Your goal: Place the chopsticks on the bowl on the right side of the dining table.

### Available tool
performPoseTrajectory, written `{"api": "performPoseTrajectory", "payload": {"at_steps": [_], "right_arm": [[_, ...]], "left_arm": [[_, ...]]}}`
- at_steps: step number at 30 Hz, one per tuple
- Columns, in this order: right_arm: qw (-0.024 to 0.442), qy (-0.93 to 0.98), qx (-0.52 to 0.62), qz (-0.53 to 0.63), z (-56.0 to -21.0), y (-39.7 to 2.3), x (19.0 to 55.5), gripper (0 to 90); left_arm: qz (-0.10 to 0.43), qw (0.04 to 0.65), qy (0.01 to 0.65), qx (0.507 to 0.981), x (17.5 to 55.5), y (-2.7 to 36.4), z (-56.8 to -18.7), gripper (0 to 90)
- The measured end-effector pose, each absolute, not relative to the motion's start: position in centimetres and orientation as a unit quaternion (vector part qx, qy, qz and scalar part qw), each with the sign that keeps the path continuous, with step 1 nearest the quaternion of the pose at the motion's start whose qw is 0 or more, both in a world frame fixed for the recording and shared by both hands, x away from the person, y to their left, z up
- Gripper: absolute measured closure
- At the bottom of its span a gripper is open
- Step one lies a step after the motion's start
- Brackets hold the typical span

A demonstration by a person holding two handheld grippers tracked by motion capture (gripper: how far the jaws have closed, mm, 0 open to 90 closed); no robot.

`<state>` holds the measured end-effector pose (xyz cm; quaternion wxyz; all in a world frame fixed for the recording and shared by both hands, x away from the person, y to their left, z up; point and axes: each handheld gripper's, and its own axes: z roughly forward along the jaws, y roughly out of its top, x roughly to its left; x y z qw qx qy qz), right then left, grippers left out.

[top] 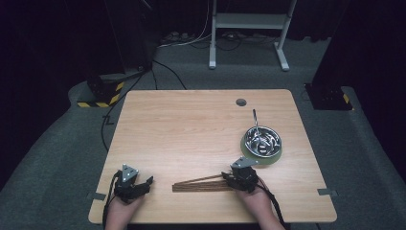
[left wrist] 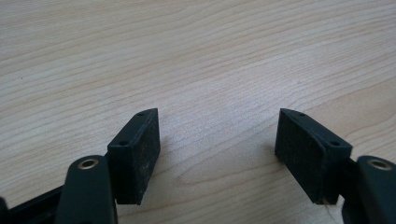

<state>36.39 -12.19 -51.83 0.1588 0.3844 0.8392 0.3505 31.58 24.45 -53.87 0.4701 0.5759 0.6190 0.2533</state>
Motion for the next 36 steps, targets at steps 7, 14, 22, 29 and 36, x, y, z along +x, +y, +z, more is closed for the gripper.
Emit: {"api": "performPoseTrajectory", "payload": {"at_steps": [7,14,22,29,36], "right_arm": [[0.159,0.841,0.386,0.345,-51.9,-12.3,36.7,52.6],[0.163,0.846,0.380,0.337,-51.8,-12.4,37.0,56.0],[0.153,0.850,0.385,0.326,-51.5,-11.8,37.5,56.9],[0.131,0.879,0.341,0.306,-51.0,-11.0,38.8,53.5],[0.120,0.898,0.296,0.303,-50.8,-9.4,38.8,58.4]], "left_arm": [[0.253,0.470,0.619,0.575,31.6,24.4,-53.9,30.7],[0.254,0.470,0.619,0.576,31.6,24.5,-53.9,30.7],[0.253,0.469,0.619,0.577,31.6,24.5,-53.9,30.9],[0.247,0.474,0.616,0.579,31.6,24.4,-53.9,30.9],[0.242,0.470,0.610,0.590,31.5,24.5,-53.8,30.9]]}}
